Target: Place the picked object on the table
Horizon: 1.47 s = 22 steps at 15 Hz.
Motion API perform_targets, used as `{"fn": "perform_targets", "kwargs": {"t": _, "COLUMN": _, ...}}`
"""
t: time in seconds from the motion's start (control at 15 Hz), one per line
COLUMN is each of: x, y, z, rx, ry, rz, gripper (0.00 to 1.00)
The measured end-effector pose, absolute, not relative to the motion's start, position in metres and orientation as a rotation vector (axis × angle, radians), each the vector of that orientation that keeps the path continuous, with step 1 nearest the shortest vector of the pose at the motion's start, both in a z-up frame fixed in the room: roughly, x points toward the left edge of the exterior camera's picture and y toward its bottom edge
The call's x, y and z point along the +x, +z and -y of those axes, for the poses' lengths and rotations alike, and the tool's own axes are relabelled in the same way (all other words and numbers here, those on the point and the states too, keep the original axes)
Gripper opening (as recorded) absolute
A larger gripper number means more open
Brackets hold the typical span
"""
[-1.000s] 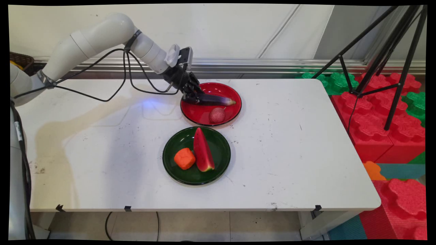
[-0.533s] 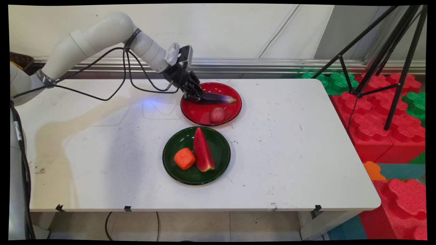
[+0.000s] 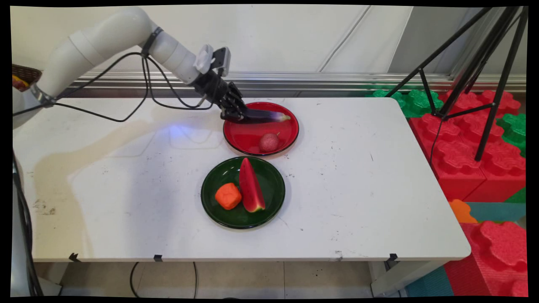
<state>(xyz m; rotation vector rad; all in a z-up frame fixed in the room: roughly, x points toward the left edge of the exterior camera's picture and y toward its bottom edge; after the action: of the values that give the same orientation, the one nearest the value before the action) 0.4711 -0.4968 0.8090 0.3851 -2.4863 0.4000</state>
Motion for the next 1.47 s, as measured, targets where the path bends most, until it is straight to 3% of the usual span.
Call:
{"fn": "perform_targets", "kwargs": {"t": 1.0, "x": 0.531, "y": 0.887, "z": 0.398, "rx": 0.499, "ry": 0.372, "rz": 2.433, "gripper": 0.00}}
{"fn": "perform_targets", "kwargs": {"t": 1.47, "x": 0.574, "y": 0.899, "z": 0.346, "rx": 0.494, "ry": 0.323, "rz": 2.541, "gripper": 0.00}}
